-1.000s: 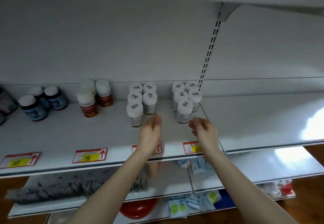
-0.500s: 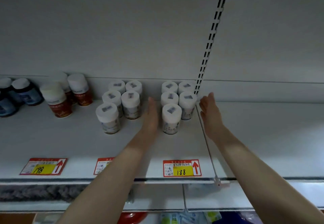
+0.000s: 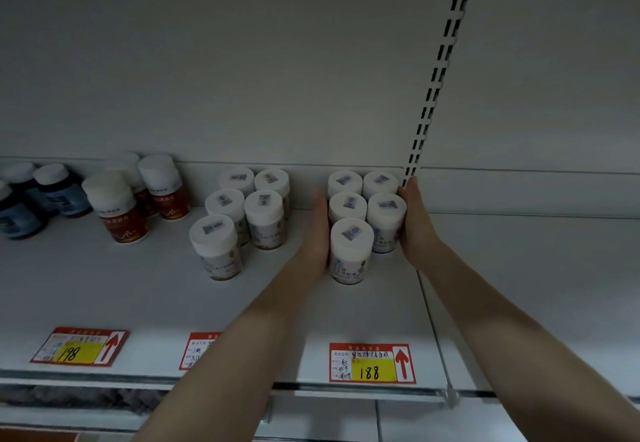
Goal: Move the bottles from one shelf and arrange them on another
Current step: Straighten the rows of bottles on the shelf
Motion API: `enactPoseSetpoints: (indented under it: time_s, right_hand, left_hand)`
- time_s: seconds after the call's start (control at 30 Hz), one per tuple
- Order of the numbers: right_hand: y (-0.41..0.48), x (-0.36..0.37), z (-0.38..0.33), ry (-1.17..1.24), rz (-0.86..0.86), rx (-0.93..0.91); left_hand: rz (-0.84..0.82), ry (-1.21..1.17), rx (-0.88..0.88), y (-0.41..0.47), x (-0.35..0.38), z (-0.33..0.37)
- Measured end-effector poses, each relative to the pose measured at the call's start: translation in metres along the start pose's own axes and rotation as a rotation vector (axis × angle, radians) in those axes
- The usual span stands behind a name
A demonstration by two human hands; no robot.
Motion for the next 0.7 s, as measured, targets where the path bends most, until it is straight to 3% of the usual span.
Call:
enactPoseSetpoints:
  time_s: [0.7]
  right_hand:
    - [-0.0013,0.0005,-0.001,-0.056,0.012,0.044]
  left_hand:
    - [0.072,0.049,-0.036,0.0047,-0.0016,-0.0001]
Point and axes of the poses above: each hand's wrist, its own y-axis towards the middle knuckle, its own x-axis out of the palm, z = x × y, the point moved 2 cm from there along y, towards the middle knuckle, and after that the axes turned 7 degrees about -y, right-handed, at the moved point
